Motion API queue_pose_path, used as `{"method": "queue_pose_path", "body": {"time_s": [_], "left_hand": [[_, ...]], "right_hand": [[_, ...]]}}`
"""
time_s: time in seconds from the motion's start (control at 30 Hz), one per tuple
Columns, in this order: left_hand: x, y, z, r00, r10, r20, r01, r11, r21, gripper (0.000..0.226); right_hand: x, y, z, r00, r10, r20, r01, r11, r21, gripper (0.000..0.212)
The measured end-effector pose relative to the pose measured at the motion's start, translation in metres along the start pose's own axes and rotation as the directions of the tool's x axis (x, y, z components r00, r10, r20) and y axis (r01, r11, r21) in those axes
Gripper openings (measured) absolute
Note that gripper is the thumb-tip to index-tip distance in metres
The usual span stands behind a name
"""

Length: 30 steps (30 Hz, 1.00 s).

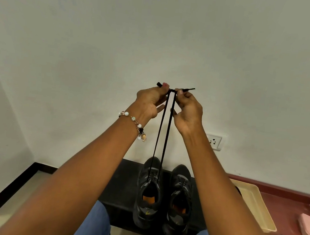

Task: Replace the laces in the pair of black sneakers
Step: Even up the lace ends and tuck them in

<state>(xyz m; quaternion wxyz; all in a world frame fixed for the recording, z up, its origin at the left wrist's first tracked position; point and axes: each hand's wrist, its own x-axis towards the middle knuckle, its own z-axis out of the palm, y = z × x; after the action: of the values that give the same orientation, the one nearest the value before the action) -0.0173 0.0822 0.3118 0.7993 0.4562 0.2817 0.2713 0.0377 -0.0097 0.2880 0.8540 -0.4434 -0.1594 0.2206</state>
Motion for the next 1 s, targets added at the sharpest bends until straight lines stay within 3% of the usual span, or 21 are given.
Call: {"method": "queue_pose_path", "body": {"time_s": [0.07,0.13,0.27,0.3,0.37,0.4,0.43,0.5,0.57,0.63,0.7,0.77,0.8,0.87,0.9,0.93,1.0], "left_hand": [[0.002,-0.003,-0.001,1.000,-0.004,-0.002,0.003,0.999,-0.046,0.018],[0.001,-0.006,-0.004,1.000,0.001,0.022,0.002,0.991,-0.131,0.011],[-0.003,-0.011,-0.010,0.991,0.122,0.058,-0.100,0.953,-0.285,0.010],[-0.001,-0.012,-0.013,0.982,0.180,0.058,-0.160,0.954,-0.253,0.011],[0.003,-0.012,-0.020,0.949,0.307,0.071,-0.301,0.950,-0.078,0.017],[0.007,-0.013,-0.026,0.924,0.369,0.104,-0.375,0.926,0.049,0.021],[0.012,-0.013,-0.032,0.885,0.439,0.157,-0.464,0.863,0.202,0.025],[0.020,-0.013,-0.045,0.767,0.541,0.346,-0.636,0.567,0.523,0.031],[0.024,-0.015,-0.053,0.663,0.459,0.591,-0.712,0.145,0.687,0.026],[0.029,-0.019,-0.060,0.656,0.249,0.712,-0.685,-0.198,0.701,0.022],[0.031,-0.024,-0.070,0.724,0.086,0.685,-0.622,-0.347,0.702,0.023],[0.032,-0.029,-0.083,0.781,0.049,0.623,-0.585,-0.293,0.756,0.020],[0.031,-0.032,-0.089,0.806,0.059,0.588,-0.570,-0.185,0.800,0.020],[0.025,-0.039,-0.100,0.873,0.069,0.483,-0.487,0.175,0.856,0.023],[0.022,-0.044,-0.102,0.906,0.051,0.421,-0.407,0.387,0.828,0.023],[0.018,-0.051,-0.104,0.929,0.028,0.369,-0.316,0.577,0.753,0.024],[0.013,-0.068,-0.105,0.950,-0.029,0.311,-0.137,0.856,0.499,0.028]], "right_hand": [[0.002,0.004,-0.004,0.998,0.062,0.027,-0.066,0.982,0.176,0.014],[0.003,0.009,-0.007,0.996,0.076,0.044,-0.084,0.966,0.245,0.016],[0.003,0.011,-0.010,0.999,-0.007,0.031,-0.004,0.941,0.337,0.017],[0.003,0.010,-0.012,0.997,-0.072,0.033,0.061,0.963,0.262,0.018],[0.005,0.007,-0.020,0.961,-0.254,0.109,0.265,0.958,-0.109,0.021],[0.006,0.007,-0.027,0.920,-0.341,0.192,0.389,0.856,-0.341,0.023],[0.008,0.006,-0.033,0.865,-0.395,0.308,0.501,0.685,-0.529,0.024],[0.012,0.007,-0.044,0.755,-0.336,0.563,0.651,0.288,-0.702,0.025],[0.014,0.009,-0.053,0.721,-0.129,0.681,0.684,-0.031,-0.729,0.021],[0.016,0.010,-0.060,0.763,0.072,0.643,0.633,-0.286,-0.719,0.027],[0.015,0.011,-0.067,0.819,0.141,0.556,0.556,-0.438,-0.707,0.028],[0.013,0.014,-0.078,0.874,0.086,0.479,0.473,-0.378,-0.796,0.022],[0.012,0.016,-0.083,0.907,0.055,0.418,0.418,-0.239,-0.876,0.019],[0.004,0.022,-0.095,0.957,0.108,0.270,0.231,0.281,-0.931,0.019],[-0.003,0.026,-0.099,0.963,0.161,0.216,0.094,0.551,-0.829,0.021],[-0.009,0.033,-0.102,0.964,0.202,0.173,-0.037,0.746,-0.665,0.023],[-0.018,0.048,-0.106,0.960,0.257,0.109,-0.218,0.934,-0.283,0.025]]}}
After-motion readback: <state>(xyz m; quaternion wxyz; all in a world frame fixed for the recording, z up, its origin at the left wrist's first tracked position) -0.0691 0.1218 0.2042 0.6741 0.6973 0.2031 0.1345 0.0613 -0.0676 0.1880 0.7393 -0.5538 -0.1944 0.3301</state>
